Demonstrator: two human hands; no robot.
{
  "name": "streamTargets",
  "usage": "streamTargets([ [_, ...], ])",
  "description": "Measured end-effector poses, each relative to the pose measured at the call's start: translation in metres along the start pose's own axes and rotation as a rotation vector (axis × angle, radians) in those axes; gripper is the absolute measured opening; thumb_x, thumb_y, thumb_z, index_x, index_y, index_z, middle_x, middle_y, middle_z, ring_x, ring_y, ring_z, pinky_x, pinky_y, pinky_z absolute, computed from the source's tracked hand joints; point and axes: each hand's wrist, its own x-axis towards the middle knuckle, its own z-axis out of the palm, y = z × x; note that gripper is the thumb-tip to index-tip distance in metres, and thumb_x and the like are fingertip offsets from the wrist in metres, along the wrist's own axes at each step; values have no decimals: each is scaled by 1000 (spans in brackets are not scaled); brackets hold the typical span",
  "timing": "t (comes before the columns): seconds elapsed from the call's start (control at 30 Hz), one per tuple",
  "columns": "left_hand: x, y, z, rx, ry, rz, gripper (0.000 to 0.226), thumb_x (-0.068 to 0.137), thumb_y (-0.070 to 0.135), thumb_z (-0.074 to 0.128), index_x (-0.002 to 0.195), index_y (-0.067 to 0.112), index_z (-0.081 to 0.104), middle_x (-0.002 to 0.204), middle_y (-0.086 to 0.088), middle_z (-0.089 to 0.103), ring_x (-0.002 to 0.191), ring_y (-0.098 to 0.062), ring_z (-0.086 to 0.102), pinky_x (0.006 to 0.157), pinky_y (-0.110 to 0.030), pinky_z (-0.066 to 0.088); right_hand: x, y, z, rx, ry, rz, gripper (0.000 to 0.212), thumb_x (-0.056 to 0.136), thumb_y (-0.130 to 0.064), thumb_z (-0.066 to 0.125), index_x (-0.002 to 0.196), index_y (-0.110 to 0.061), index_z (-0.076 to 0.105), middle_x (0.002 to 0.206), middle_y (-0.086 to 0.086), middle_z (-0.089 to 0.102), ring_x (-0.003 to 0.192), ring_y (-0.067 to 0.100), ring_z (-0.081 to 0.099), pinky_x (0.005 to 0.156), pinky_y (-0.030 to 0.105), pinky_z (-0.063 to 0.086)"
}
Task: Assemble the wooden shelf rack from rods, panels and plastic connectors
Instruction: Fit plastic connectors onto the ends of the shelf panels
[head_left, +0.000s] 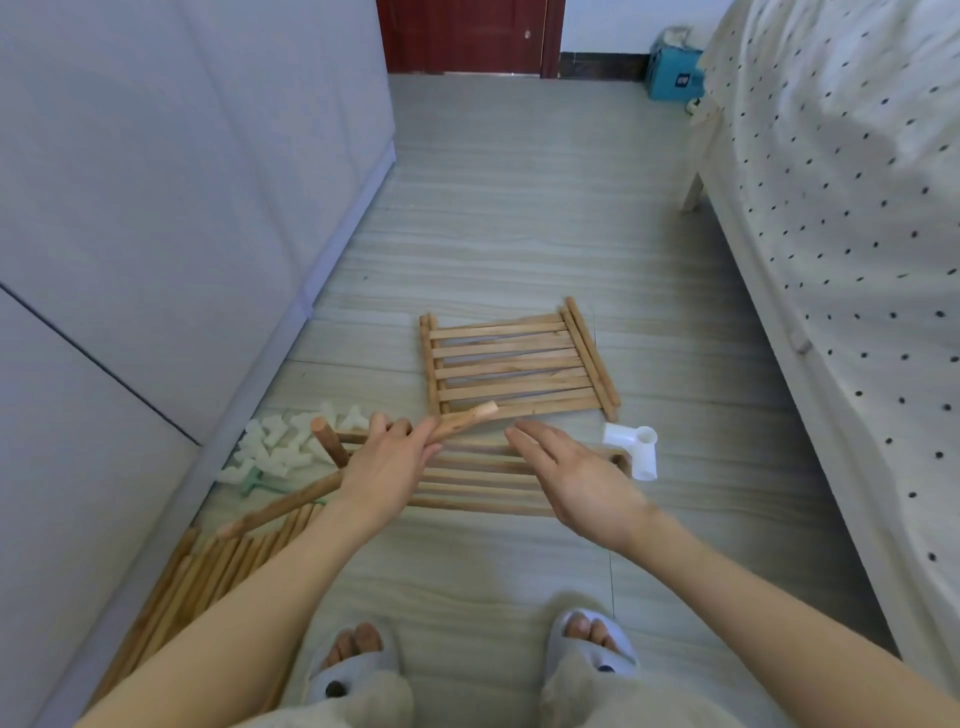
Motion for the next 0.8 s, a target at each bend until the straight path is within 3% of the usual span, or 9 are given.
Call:
streamTargets([
  [0.07, 2, 0, 0, 8, 14, 8, 41, 98, 45, 26, 127, 20, 41, 107, -5, 56, 109, -26, 36, 66, -36, 44, -11, 6, -9, 0, 331, -19, 48, 76, 6, 55, 123, -1, 56, 122, 17, 57, 113, 31, 55, 98, 45, 46],
  [0.13, 2, 1, -1, 6, 17, 10, 40, 99, 45, 26, 125, 20, 42, 106, -6, 56, 107, -26, 36, 66, -36, 44, -18, 19, -13, -95, 520, 176, 33, 84, -11, 51, 114, -3, 62, 113, 15, 61, 107, 33, 57, 101, 50, 39],
  [0.2, 0, 2, -3, -12, 4, 18, 40, 99, 44, 26, 126, 20, 42, 107, -7, 56, 107, -26, 36, 68, -36, 43, -22, 28, -15, 74, 461, 541, 32, 93, -26, 53, 115, -5, 60, 115, 15, 60, 108, 35, 54, 97, 43, 37],
  [0.27, -1, 2, -6, -9, -11, 22, 40, 99, 43, 26, 127, 20, 41, 108, -7, 57, 108, -26, 37, 68, -36, 44, -19, 30, -12, 485, 358, 795, 32, 96, -34, 48, 111, -9, 60, 106, 13, 64, 105, 33, 55, 84, 32, 37],
  [0.3, -1, 3, -9, 1, -18, 21, 39, 99, 43, 26, 128, 20, 41, 109, -6, 57, 108, -26, 38, 68, -35, 44, -17, 30, -10, 643, 364, 821, 30, 97, -35, 45, 104, -10, 60, 96, 11, 66, 100, 32, 58, 78, 31, 38],
  [0.4, -2, 8, -17, 18, -14, 69, 38, 100, 42, 29, 128, 21, 42, 113, -4, 53, 107, -23, 39, 67, -32, 42, -12, 31, -4, 805, 477, 822, 29, 100, -29, 35, 88, -13, 55, 76, 0, 62, 81, 24, 66, 69, 29, 41],
  [0.57, 1, 40, -35, 10, 111, 280, 36, 99, 41, 32, 128, 22, 44, 110, -2, 58, 105, -19, 45, 69, -28, 36, -14, 35, -4, 892, 469, 818, 28, 102, -26, 30, 89, -12, 52, 78, -3, 57, 72, 17, 63, 63, 26, 42],
  [0.67, 4, 57, -40, 6, 141, 361, 37, 99, 41, 32, 130, 23, 44, 112, -2, 56, 108, -20, 46, 81, -30, 40, -17, 34, -3, 927, 484, 800, 28, 102, -25, 30, 87, -11, 50, 76, -3, 55, 69, 12, 59, 55, 9, 41],
  [0.8, 4, 66, -37, -33, 141, 398, 37, 100, 39, 32, 131, 22, 45, 110, -3, 55, 105, -21, 48, 82, -31, 41, -19, 35, -2, 925, 496, 786, 29, 102, -25, 30, 86, -11, 49, 73, -2, 54, 66, 7, 54, 52, 6, 38],
])
